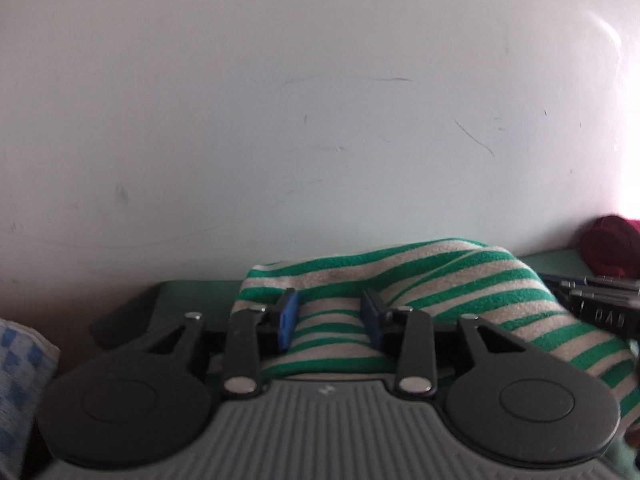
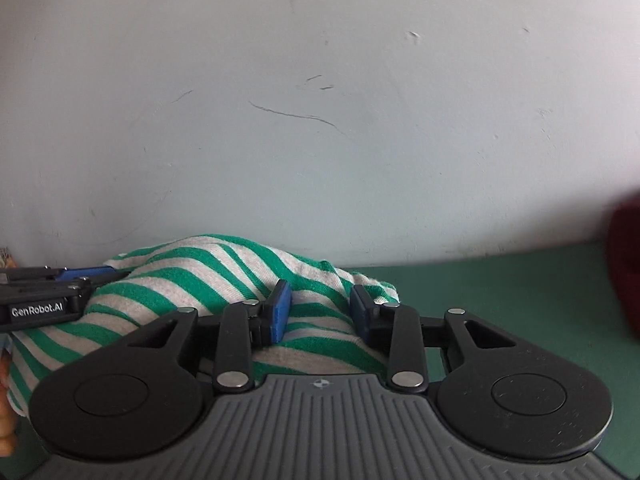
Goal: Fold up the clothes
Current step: 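Lower the folded shirt onto the bed with both grippers, then press the folded striped shirt flat with both grippers and release it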
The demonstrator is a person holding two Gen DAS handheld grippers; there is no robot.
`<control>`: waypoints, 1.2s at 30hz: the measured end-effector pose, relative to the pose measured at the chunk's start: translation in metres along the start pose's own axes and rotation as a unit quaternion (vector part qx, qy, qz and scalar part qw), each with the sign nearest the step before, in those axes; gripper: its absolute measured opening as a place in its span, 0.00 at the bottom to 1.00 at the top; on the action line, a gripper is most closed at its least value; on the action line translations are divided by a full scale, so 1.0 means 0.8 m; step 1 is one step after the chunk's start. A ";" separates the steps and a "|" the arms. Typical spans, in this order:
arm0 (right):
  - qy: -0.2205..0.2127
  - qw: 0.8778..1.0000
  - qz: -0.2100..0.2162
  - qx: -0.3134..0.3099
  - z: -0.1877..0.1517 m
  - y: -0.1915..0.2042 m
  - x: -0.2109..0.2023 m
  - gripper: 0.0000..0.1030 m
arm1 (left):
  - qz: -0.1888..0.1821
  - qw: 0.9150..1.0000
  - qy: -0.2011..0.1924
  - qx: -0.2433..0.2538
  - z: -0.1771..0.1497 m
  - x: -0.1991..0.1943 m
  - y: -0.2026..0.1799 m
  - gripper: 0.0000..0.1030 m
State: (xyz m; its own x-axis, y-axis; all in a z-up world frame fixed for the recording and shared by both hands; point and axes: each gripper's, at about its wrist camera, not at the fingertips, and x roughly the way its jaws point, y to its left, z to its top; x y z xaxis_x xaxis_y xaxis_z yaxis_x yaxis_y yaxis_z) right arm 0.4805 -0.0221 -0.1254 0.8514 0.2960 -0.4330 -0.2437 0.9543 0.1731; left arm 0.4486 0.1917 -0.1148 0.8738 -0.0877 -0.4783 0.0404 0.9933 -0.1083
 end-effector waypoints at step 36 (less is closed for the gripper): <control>0.065 0.995 0.027 0.063 0.028 -0.001 -0.052 0.54 | 0.069 0.995 -0.013 0.075 -0.037 -0.113 -0.035 0.99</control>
